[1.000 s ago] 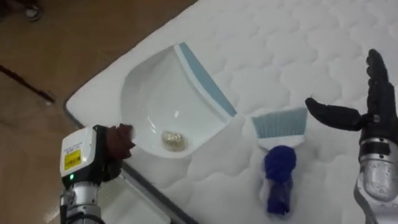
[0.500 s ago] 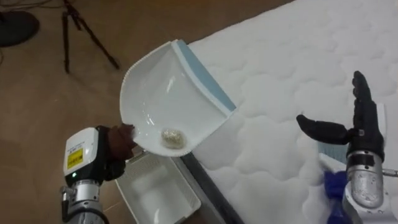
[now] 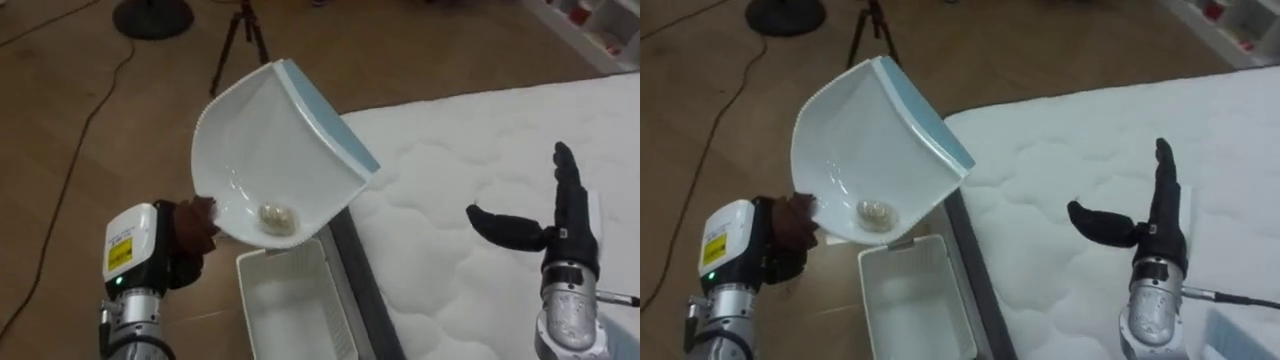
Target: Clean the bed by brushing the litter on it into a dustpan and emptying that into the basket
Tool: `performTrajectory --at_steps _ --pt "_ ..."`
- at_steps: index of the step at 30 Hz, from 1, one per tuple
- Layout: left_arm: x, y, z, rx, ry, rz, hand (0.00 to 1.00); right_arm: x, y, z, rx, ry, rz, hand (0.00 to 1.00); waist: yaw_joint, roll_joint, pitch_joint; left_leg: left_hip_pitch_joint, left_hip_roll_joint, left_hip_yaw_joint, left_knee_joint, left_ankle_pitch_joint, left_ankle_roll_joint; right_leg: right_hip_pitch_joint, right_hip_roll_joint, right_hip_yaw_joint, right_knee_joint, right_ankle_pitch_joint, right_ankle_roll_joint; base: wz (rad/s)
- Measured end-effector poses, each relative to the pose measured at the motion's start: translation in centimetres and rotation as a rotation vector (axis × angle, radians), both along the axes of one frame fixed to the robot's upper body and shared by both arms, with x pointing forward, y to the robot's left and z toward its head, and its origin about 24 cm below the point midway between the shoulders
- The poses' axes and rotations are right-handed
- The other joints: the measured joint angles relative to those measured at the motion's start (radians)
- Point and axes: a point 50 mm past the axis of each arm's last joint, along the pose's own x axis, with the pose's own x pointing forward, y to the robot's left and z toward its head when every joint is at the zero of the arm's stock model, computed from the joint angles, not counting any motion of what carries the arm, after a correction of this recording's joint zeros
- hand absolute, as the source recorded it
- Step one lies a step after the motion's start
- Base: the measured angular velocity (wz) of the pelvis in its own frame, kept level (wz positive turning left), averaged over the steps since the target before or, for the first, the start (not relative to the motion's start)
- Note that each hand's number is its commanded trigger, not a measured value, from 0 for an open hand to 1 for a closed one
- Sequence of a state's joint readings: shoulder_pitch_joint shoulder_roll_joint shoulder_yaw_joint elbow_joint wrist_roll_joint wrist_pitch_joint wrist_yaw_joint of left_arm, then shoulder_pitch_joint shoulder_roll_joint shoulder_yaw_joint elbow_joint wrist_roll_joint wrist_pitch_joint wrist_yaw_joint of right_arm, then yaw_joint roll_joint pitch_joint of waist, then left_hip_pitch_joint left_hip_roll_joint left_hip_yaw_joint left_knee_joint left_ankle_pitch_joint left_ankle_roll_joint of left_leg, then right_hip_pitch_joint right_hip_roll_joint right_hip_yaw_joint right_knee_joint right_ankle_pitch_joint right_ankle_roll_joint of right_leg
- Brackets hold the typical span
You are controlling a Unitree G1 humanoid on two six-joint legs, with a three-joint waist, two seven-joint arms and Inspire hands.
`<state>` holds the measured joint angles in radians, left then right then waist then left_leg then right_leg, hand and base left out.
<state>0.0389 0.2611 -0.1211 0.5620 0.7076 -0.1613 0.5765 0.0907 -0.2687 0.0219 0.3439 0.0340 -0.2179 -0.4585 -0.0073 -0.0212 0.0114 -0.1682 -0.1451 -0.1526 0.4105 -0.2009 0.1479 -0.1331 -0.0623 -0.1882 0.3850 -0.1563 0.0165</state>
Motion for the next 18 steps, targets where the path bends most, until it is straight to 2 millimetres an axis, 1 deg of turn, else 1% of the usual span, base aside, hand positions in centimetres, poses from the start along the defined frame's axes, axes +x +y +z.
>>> performTrajectory --at_steps 1,2,5,8,9,10,11,13,14,15,16,18 --pt "0.0 0.1 0.0 0.001 0.000 0.002 1.00 0.0 0.0 0.0 0.000 0.001 0.000 0.00 0.008 0.003 0.0007 -0.002 0.000 -0.003 -0.002 0.000 0.000 0.001 0.003 0.000 -0.001 -0.001 0.000 0.27" --pt "-0.1 0.3 0.0 0.001 0.002 0.007 1.00 0.0 0.0 -0.1 0.002 0.003 0.000 0.00 0.017 0.008 -0.0007 -0.007 -0.001 -0.014 -0.003 -0.001 -0.002 0.002 0.006 -0.003 -0.004 -0.003 0.001 0.28" --pt "-0.1 0.4 0.0 -0.006 0.007 0.012 1.00 0.0 0.1 0.0 0.006 0.001 0.002 0.00 0.018 0.007 -0.0003 -0.032 -0.001 -0.041 0.008 -0.006 -0.005 -0.002 0.011 -0.007 -0.010 -0.007 0.003 0.35" --pt "-0.2 0.6 -0.2 -0.003 0.031 0.004 1.00 0.1 0.3 0.0 0.007 0.000 0.016 0.00 0.020 0.005 0.0010 -0.050 -0.008 -0.071 0.023 -0.012 -0.007 -0.007 0.015 -0.008 -0.010 -0.010 0.006 0.29" --pt "-0.2 0.7 -0.2 0.001 0.038 0.001 1.00 0.1 0.4 -0.1 0.008 0.005 0.025 0.00 0.018 0.002 0.0029 -0.053 -0.010 -0.080 0.025 -0.012 -0.007 -0.008 0.018 -0.008 -0.010 -0.010 0.007 0.27" --pt "-0.2 0.8 -0.2 0.003 0.042 -0.002 1.00 0.1 0.5 -0.1 0.010 0.007 0.033 0.00 0.019 0.002 0.0036 -0.056 -0.010 -0.084 0.030 -0.014 -0.007 -0.008 0.020 -0.007 -0.010 -0.010 0.007 0.23" --pt "-0.2 1.0 -0.1 0.012 0.047 -0.005 1.00 0.1 0.6 -0.1 0.011 0.011 0.046 0.00 0.018 0.002 0.0040 -0.067 -0.011 -0.097 0.044 -0.020 -0.007 -0.012 0.025 -0.006 -0.008 -0.010 0.007 0.26" --pt "0.0 1.3 0.0 0.024 0.047 -0.006 1.00 0.1 0.6 -0.5 0.013 0.030 0.052 0.00 0.016 -0.001 0.0086 -0.074 -0.015 -0.115 0.058 -0.021 -0.008 -0.026 0.028 0.001 0.010 -0.012 0.007 0.30" --pt "0.1 1.5 -0.2 0.030 0.061 0.000 1.00 0.1 0.5 -1.1 0.012 0.058 0.045 0.00 0.017 -0.003 0.0124 -0.076 -0.021 -0.128 0.066 -0.021 -0.008 -0.038 0.027 0.012 0.035 -0.020 0.005 0.29" --pt "0.1 1.8 -0.6 0.038 0.085 0.010 1.00 0.0 0.4 -1.5 0.011 0.078 0.042 0.00 0.021 -0.002 0.0140 -0.087 -0.028 -0.134 0.078 -0.021 -0.007 -0.060 0.026 0.032 0.054 -0.033 0.007 0.22" --pt "0.2 2.0 -0.8 0.047 0.097 0.015 1.00 0.0 0.5 -1.6 0.010 0.082 0.044 0.00 0.024 -0.001 0.0162 -0.096 -0.030 -0.134 0.083 -0.021 -0.007 -0.071 0.026 0.041 0.058 -0.037 0.009 0.11" --pt "0.4 2.8 -1.2 0.086 0.139 0.031 1.00 0.5 0.8 -1.9 -0.002 0.104 0.066 0.00 0.025 0.002 0.0234 -0.150 -0.043 -0.134 0.104 -0.021 -0.008 -0.105 0.016 0.046 0.070 -0.050 0.003 0.03"
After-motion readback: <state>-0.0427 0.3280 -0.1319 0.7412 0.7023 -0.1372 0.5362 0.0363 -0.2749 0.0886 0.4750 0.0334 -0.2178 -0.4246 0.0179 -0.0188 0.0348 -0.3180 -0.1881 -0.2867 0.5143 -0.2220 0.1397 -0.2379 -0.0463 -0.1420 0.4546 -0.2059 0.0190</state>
